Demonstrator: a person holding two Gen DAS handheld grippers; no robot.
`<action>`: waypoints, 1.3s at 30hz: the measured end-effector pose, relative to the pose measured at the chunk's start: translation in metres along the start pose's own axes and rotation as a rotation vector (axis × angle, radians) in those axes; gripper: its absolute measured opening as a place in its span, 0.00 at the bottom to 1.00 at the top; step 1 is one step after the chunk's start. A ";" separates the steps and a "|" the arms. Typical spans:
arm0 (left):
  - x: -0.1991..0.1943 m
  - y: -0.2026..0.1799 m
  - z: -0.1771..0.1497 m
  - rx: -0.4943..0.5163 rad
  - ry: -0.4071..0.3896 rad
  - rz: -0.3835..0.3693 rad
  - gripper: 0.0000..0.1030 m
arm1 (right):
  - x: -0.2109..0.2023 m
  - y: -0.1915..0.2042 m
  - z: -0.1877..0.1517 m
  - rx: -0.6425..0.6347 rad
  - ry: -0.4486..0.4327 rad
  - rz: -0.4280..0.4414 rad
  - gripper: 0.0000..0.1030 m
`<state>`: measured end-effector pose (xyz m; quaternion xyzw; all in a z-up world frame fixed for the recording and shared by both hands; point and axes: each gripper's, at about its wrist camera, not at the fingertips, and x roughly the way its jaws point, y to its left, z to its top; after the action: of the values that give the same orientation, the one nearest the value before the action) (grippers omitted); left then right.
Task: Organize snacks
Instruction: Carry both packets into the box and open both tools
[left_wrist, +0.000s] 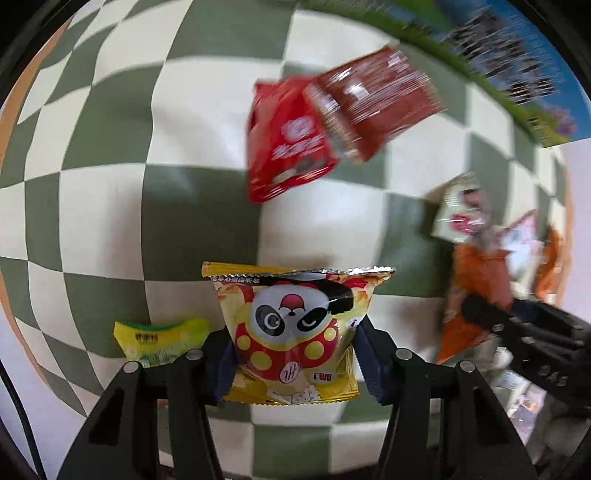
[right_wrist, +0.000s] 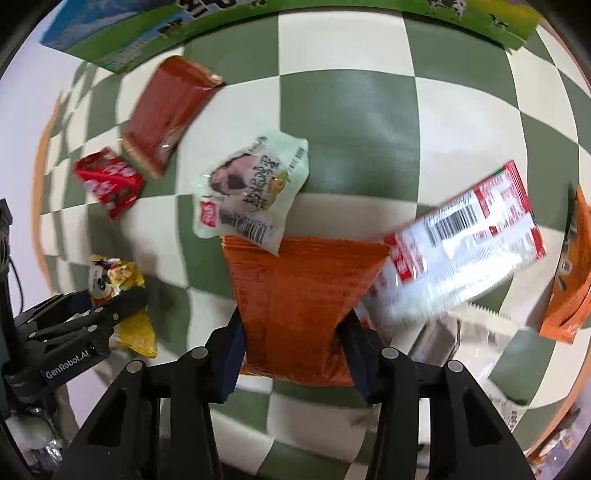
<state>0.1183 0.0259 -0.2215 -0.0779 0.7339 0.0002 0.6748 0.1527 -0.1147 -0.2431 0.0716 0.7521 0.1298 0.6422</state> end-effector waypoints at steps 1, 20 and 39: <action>-0.014 -0.007 -0.001 0.006 -0.017 -0.016 0.51 | -0.005 0.000 -0.003 -0.002 -0.001 0.017 0.47; -0.200 -0.061 0.149 0.210 -0.342 -0.135 0.52 | -0.260 -0.014 0.072 -0.047 -0.454 0.185 0.47; -0.065 -0.056 0.283 0.227 -0.064 0.186 0.53 | -0.212 -0.062 0.279 0.001 -0.439 -0.096 0.47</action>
<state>0.4104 0.0080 -0.1763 0.0672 0.7112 -0.0176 0.6996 0.4665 -0.2035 -0.0993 0.0625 0.5969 0.0798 0.7959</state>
